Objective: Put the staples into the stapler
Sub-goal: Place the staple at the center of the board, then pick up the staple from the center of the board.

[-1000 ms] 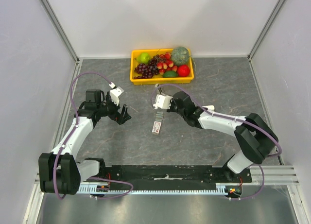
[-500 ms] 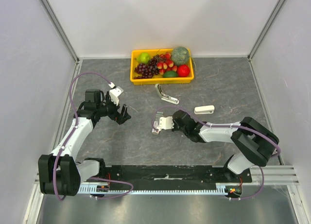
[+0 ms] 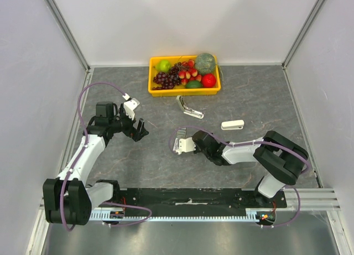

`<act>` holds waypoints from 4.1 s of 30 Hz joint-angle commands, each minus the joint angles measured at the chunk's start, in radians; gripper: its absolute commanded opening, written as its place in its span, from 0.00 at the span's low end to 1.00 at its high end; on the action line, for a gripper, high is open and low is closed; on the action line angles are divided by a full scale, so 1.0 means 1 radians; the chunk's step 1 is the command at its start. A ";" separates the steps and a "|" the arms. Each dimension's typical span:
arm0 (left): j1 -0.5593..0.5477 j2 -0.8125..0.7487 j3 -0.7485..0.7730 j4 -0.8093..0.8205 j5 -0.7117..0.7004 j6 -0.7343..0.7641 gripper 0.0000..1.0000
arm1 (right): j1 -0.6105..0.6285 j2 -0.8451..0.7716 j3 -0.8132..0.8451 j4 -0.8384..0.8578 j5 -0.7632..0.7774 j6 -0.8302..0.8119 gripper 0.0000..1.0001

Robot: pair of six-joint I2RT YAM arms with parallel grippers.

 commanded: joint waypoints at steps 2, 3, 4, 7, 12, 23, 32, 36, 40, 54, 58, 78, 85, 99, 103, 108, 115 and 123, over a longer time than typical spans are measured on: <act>0.008 -0.023 0.009 0.006 0.014 -0.002 1.00 | 0.015 0.009 -0.001 0.012 0.008 -0.013 0.10; 0.009 -0.022 0.009 0.006 0.016 -0.002 1.00 | 0.016 0.006 -0.001 0.005 0.005 -0.011 0.12; 0.009 -0.022 0.009 0.006 0.014 -0.002 1.00 | 0.018 0.004 0.001 -0.010 0.000 -0.011 0.13; 0.009 -0.022 0.009 0.006 0.016 -0.002 1.00 | 0.021 0.004 0.008 -0.031 -0.006 -0.003 0.16; 0.009 -0.022 0.009 0.008 0.016 -0.002 1.00 | 0.022 0.006 0.022 -0.064 -0.026 0.006 0.21; 0.011 -0.014 0.009 0.006 0.016 0.001 1.00 | 0.024 -0.095 0.109 -0.235 -0.138 0.105 0.38; 0.011 -0.007 0.010 0.008 0.014 -0.002 1.00 | -0.162 -0.191 0.290 -0.449 -0.487 0.223 0.46; 0.011 -0.008 0.010 0.008 0.013 -0.002 1.00 | -0.274 -0.099 0.383 -0.544 -0.567 0.289 0.46; 0.011 -0.010 0.009 0.006 0.013 -0.002 1.00 | -0.300 -0.004 0.436 -0.611 -0.627 0.352 0.46; 0.012 -0.017 0.009 0.008 0.023 -0.001 1.00 | -0.370 0.115 0.527 -0.766 -0.758 0.366 0.46; 0.014 -0.017 0.007 0.006 0.024 -0.001 1.00 | -0.375 0.138 0.534 -0.772 -0.764 0.357 0.45; 0.015 -0.014 0.009 0.008 0.037 -0.002 1.00 | -0.377 0.167 0.498 -0.755 -0.692 0.305 0.23; 0.015 -0.007 0.010 0.009 0.042 -0.002 1.00 | -0.377 0.153 0.519 -0.751 -0.666 0.262 0.13; 0.015 -0.002 0.010 0.006 0.037 -0.004 1.00 | -0.378 0.179 0.741 -0.878 -0.666 0.097 0.13; 0.015 0.000 0.012 0.006 0.036 -0.002 1.00 | -0.383 0.265 0.878 -0.964 -0.663 0.029 0.13; 0.015 0.000 0.009 0.008 0.031 -0.004 1.00 | -0.403 0.392 1.066 -1.036 -0.663 0.004 0.14; 0.017 0.006 0.012 0.008 0.028 0.001 1.00 | -0.433 0.480 1.173 -1.088 -0.701 -0.010 0.14; 0.018 0.013 0.012 0.008 0.033 -0.001 1.00 | -0.438 0.503 1.188 -1.104 -0.739 0.013 0.14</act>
